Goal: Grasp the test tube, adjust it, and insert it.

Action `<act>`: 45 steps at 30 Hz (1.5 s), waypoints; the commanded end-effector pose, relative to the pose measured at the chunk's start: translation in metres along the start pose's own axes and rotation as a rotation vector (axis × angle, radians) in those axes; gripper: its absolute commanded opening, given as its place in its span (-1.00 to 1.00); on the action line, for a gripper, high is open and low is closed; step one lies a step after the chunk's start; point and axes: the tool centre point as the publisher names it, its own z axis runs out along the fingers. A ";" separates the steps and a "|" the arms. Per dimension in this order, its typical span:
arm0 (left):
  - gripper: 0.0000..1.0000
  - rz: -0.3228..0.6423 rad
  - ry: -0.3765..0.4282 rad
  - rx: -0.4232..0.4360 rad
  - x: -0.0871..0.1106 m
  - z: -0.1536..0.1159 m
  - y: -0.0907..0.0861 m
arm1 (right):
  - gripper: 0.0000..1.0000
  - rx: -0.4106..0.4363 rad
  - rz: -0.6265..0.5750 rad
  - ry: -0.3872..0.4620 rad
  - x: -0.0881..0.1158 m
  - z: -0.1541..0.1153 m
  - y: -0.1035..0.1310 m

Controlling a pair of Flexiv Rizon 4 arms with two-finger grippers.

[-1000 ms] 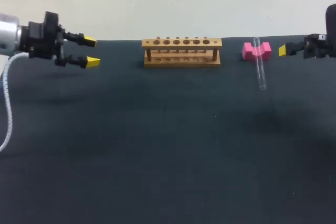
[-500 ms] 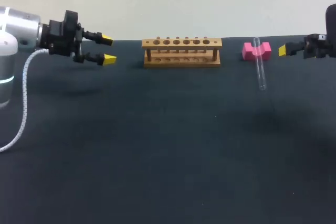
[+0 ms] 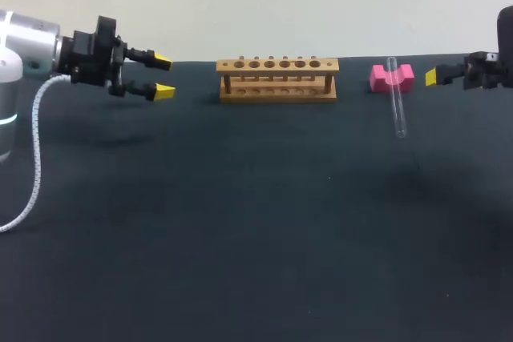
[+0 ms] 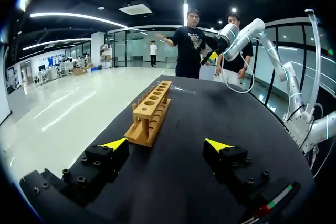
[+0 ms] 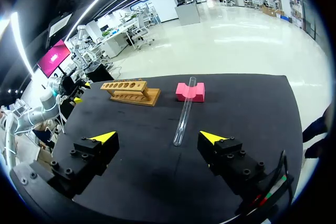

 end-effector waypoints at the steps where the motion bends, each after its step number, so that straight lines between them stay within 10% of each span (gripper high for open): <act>1: 1.00 0.002 -0.003 -0.002 0.001 0.000 -0.001 | 1.00 0.003 0.000 0.001 0.000 -0.001 0.001; 25: 1.00 0.002 -0.003 -0.002 0.001 0.000 -0.001 | 1.00 0.232 -0.027 -0.081 -0.013 0.046 0.013; 45: 1.00 0.002 -0.003 -0.002 0.001 0.000 -0.001 | 1.00 0.357 0.234 -0.232 -0.024 0.083 -0.005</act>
